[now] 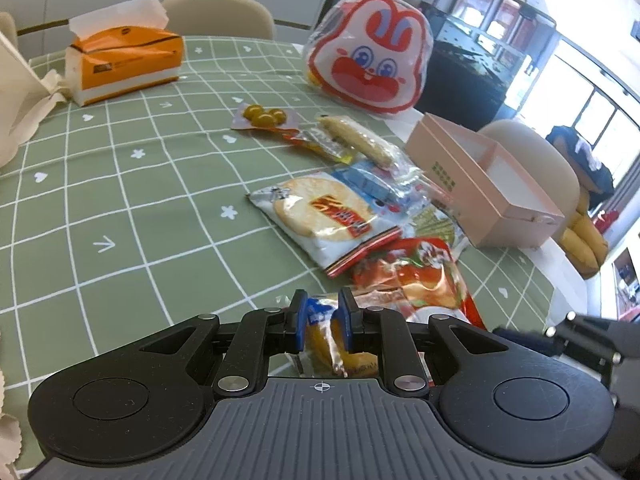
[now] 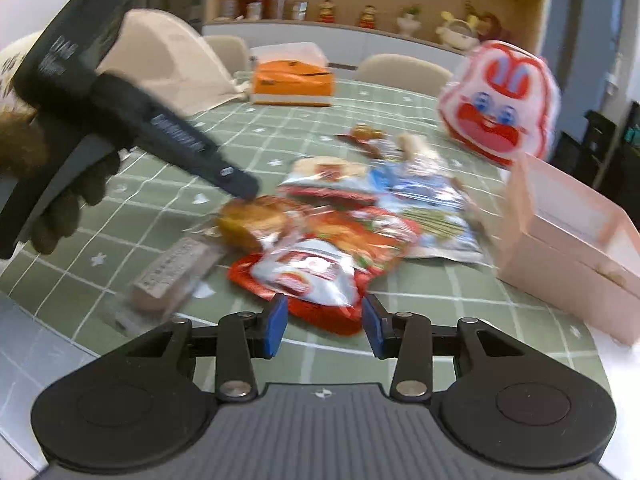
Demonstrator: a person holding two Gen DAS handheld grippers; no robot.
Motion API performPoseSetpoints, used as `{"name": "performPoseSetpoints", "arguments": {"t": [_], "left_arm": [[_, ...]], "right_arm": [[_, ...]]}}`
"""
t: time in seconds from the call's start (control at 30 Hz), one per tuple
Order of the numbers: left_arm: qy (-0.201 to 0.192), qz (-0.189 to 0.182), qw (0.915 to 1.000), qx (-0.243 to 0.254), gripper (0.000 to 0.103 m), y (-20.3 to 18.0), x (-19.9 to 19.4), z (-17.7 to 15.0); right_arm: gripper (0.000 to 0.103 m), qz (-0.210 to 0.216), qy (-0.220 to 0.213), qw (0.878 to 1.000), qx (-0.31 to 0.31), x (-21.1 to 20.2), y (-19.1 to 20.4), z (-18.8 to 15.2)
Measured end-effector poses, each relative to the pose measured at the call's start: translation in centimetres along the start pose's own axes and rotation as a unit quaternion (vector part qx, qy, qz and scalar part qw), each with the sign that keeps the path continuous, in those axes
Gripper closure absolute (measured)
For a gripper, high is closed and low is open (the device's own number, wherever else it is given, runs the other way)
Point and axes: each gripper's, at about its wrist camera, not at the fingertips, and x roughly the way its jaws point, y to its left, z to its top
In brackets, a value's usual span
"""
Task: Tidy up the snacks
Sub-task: 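Grasp the wrapped round bun with the right tool while the left tool lifts the biscuit packet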
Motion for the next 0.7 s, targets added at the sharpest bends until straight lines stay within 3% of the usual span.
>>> {"name": "performPoseSetpoints", "arguments": {"t": [0.07, 0.2, 0.37, 0.6, 0.7], "left_arm": [[0.0, 0.001, 1.0, 0.006, 0.083, -0.3, 0.0, -0.1], [-0.008, -0.019, 0.9998, -0.002, 0.083, 0.2, -0.5, 0.3], [-0.052, -0.031, 0.9975, -0.037, 0.083, 1.9, -1.1, 1.2], [-0.009, -0.046, 0.9975, -0.053, 0.083, 2.8, 2.3, 1.1], [-0.005, -0.042, 0.9978, -0.052, 0.083, 2.7, 1.6, 0.8]], "right_arm": [[0.061, 0.006, -0.006, 1.0, 0.025, -0.4, -1.5, -0.3], [0.046, 0.023, -0.01, 0.997, 0.068, -0.2, -3.6, -0.8], [0.046, 0.028, -0.004, 0.994, 0.102, 1.0, -4.5, -1.5], [0.04, 0.046, -0.008, 0.993, 0.108, 1.0, -4.8, -2.1], [0.04, 0.044, -0.01, 0.993, 0.109, 0.9, -4.8, -2.0]]}}
